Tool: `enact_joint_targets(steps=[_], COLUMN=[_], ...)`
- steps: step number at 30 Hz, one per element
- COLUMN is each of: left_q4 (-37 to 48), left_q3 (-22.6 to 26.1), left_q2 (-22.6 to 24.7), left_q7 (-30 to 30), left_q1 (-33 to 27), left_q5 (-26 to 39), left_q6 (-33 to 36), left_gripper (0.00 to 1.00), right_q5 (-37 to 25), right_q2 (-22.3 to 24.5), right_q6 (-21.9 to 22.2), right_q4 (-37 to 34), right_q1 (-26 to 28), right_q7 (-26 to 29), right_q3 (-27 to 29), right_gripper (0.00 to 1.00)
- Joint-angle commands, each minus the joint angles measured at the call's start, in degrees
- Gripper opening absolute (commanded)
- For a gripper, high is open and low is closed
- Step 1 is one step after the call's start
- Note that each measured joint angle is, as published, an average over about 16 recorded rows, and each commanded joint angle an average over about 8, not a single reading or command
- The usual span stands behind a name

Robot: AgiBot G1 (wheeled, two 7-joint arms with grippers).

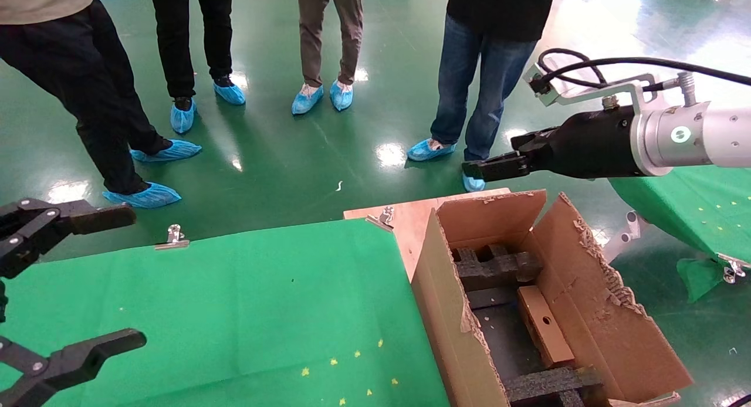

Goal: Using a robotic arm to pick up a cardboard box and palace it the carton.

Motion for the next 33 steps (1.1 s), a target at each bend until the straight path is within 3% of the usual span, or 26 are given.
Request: enact_joint_targets(steps=[1,12,33], left_q4=[0.0,0.0,0.0], left_q3=[0.0,0.0,0.0], left_q2=[0.0,0.0,0.0], left_q7=[0.0,0.0,0.0], left_q1=[0.0,0.0,0.0], left_q5=[0.0,0.0,0.0], left_q6=[0.0,0.0,0.0], left_gripper=[1.00,1.00,1.00], right_q5=[1.2,0.3,16.1], right_q2=[0.1,-0.5,-4.2], right_q6=[-0.5,-0.7,-12.1], right_q4=[0.0,-0.2,-1.8], right_q1=[0.3,-2.1,-19.9], right_q7=[-0.4,-1.5,-24.2], right_q3=[0.3,1.9,23.9], right_gripper=[1.00,1.00,1.00])
